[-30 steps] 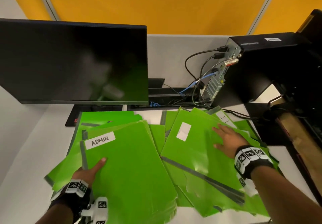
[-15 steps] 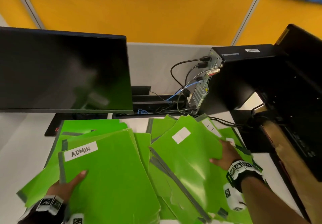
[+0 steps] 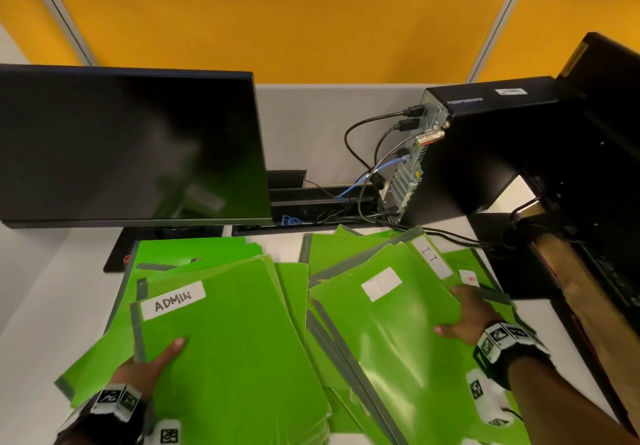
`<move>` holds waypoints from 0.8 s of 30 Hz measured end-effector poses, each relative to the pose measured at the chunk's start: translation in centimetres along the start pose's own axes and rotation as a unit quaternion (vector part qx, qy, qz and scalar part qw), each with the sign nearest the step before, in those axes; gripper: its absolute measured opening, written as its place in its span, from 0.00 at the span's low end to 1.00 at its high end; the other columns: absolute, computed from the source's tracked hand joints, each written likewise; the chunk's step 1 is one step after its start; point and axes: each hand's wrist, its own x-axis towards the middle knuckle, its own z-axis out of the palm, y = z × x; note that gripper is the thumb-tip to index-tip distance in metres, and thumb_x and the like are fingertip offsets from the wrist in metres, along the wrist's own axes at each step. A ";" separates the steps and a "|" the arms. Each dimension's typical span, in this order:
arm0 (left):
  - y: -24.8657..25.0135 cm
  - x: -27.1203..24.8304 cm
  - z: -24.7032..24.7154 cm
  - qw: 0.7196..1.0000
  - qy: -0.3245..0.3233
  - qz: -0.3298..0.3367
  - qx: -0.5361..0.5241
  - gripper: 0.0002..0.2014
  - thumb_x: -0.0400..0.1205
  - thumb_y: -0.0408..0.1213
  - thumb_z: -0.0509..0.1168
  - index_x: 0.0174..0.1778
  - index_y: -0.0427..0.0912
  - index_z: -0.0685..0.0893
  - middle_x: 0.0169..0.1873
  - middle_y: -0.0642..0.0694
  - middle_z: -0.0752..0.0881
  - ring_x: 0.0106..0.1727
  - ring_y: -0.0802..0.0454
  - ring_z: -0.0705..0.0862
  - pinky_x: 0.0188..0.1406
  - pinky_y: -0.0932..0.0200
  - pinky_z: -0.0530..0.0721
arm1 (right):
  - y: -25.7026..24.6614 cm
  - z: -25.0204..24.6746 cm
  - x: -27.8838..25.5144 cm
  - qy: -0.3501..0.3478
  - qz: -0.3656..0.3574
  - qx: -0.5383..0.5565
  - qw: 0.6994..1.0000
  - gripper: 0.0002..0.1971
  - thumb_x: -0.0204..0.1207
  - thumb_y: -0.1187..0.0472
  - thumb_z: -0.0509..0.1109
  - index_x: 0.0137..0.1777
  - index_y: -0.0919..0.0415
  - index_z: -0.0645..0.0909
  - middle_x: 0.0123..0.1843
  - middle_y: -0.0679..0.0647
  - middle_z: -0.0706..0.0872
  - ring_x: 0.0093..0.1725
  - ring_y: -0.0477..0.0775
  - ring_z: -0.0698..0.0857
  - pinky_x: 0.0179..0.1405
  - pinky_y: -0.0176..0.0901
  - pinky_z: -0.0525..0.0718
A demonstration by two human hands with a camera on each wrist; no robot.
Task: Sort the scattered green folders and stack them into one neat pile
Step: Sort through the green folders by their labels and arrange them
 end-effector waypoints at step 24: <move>-0.3 0.3 0.1 0.987 -0.036 0.061 -0.142 0.49 0.70 0.68 0.61 0.78 0.34 0.64 0.74 0.29 0.70 0.71 0.32 0.71 0.72 0.38 0.64 | -10.5 -1.3 -7.9 0.003 -0.172 0.291 0.941 0.24 0.78 0.62 0.68 0.73 0.62 0.70 0.67 0.56 0.79 0.67 0.49 0.75 0.60 0.30 0.67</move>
